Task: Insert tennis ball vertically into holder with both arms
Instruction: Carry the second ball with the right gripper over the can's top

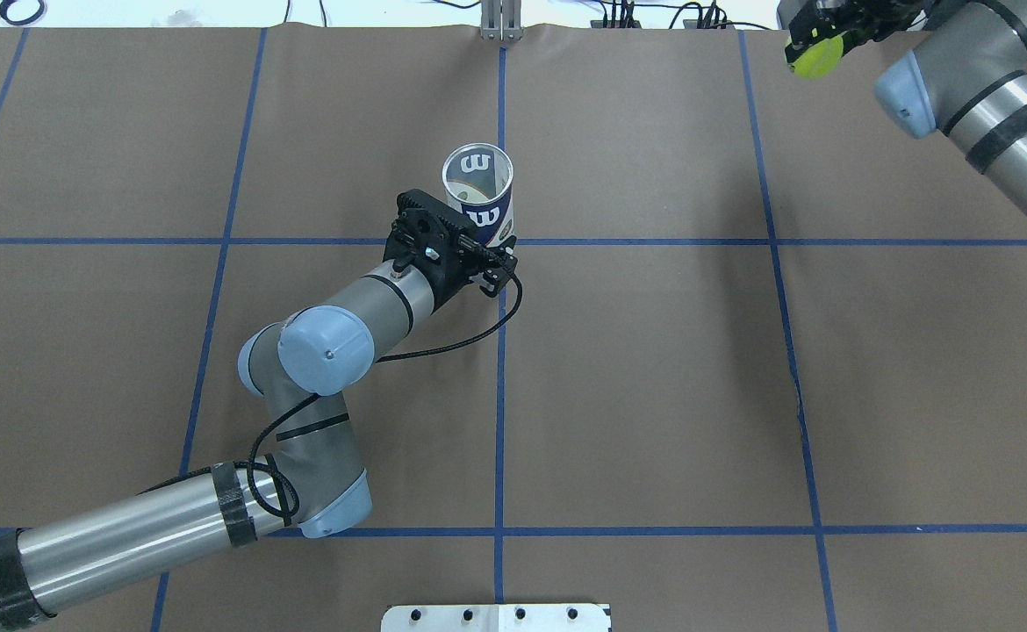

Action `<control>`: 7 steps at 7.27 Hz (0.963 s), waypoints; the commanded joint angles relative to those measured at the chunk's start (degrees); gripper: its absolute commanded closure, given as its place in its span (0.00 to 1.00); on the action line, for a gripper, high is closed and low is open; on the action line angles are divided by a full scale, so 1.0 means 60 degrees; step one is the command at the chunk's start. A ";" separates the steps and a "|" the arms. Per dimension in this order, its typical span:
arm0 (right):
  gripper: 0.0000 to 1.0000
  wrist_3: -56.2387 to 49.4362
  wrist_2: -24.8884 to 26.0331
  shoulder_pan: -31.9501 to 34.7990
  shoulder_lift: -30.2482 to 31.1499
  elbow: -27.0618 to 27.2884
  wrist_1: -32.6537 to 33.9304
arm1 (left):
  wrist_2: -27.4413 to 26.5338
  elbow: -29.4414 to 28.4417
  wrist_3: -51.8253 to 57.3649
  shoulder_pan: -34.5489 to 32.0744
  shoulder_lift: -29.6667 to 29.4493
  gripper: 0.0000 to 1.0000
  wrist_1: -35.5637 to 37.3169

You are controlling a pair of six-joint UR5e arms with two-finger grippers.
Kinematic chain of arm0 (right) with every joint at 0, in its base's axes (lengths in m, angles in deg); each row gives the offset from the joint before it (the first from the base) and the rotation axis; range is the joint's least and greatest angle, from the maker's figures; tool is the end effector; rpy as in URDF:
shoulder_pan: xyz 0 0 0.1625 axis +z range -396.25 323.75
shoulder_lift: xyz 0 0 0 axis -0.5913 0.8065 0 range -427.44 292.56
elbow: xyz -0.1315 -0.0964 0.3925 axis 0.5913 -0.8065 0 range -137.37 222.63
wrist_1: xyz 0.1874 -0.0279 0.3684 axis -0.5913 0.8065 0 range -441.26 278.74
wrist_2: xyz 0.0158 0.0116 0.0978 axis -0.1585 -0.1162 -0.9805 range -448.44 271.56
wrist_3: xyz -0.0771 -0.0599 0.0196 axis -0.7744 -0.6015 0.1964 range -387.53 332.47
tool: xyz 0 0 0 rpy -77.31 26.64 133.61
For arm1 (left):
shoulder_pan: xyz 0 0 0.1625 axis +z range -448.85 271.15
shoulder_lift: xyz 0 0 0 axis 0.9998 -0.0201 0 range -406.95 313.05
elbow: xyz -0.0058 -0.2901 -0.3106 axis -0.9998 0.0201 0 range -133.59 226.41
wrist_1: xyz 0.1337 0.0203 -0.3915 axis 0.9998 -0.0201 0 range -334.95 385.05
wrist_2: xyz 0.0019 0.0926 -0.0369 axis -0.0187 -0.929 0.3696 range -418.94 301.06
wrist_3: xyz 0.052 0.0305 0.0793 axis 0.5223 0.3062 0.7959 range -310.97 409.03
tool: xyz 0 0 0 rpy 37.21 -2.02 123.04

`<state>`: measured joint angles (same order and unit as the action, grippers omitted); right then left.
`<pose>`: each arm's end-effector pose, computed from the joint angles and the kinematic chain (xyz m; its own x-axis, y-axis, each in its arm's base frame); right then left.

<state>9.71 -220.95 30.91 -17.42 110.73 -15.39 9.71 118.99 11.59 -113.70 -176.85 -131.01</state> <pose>-0.2378 -0.7345 0.3538 0.5745 -0.1478 0.8050 -0.0754 0.9698 0.2319 0.5914 -0.4608 0.2413 0.5871 0.5430 -0.6004 0.4205 0.4293 0.7993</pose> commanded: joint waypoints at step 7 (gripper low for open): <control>1.00 0.6274 0.1168 -0.3254 -0.1541 0.4188 0.1777 | -0.0015 -0.0320 -0.0029 0.0201 -0.0117 0.23 0.0024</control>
<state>46.98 -213.89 11.93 -26.55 131.84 -8.36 9.69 117.24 11.44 -112.70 -177.58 -130.90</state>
